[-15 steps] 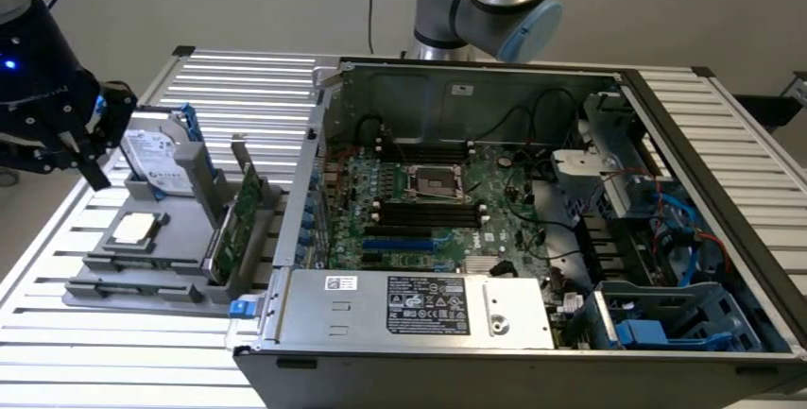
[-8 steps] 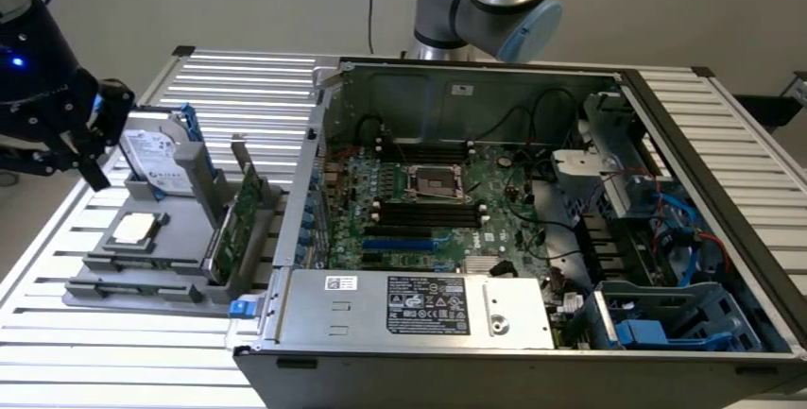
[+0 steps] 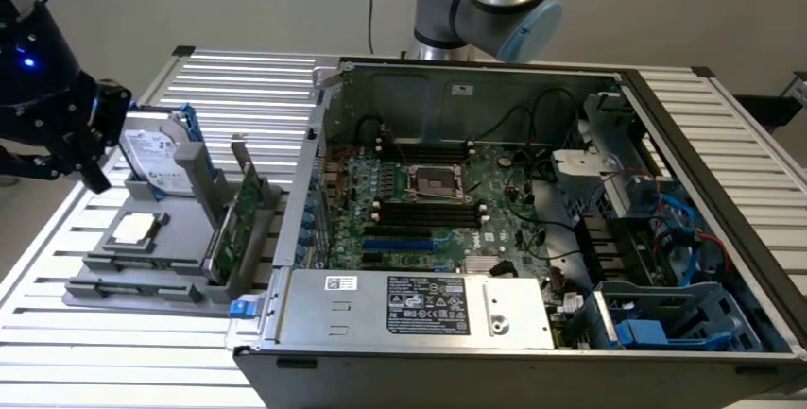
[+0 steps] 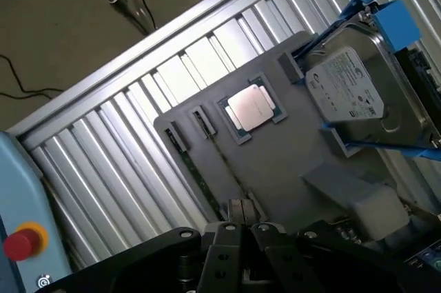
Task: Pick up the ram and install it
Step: 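Pick up the ram and move it above insertion slot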
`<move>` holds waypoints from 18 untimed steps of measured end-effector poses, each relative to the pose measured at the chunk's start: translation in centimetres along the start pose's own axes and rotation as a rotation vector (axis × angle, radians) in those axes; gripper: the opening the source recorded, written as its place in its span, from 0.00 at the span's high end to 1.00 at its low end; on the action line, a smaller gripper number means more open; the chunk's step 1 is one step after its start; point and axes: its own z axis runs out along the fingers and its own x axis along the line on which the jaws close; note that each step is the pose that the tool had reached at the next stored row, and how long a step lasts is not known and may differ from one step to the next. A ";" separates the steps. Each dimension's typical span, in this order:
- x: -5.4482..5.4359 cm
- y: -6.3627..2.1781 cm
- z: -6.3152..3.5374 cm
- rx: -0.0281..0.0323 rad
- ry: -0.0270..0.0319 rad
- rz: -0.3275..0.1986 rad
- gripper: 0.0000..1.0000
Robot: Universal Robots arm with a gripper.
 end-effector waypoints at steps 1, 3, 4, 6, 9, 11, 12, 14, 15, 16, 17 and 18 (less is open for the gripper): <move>0.0 0.00 0.05 0.0004 0.0010 -0.018 0.89; 0.0 -0.01 0.14 0.0011 0.0033 -0.055 0.89; 0.0 -0.01 0.19 0.0015 0.0043 -0.074 0.89; 0.0 -0.01 0.28 0.0021 0.0063 -0.109 0.89; 0.0 -0.02 0.43 0.0031 0.0095 -0.164 0.89; 0.0 -0.02 0.53 0.0037 0.0116 -0.200 0.89; 0.0 -0.03 0.59 0.0041 0.0125 -0.218 0.89; 0.0 -0.03 0.72 0.0046 0.0143 -0.255 0.89; 0.0 -0.04 0.78 0.0049 0.0152 -0.273 0.89; 0.0 -0.04 0.83 0.0051 0.0162 -0.291 0.89; 0.0 -0.04 0.90 0.0054 0.0170 -0.309 0.89; 0.0 -0.05 0.96 0.0056 0.0179 -0.327 0.89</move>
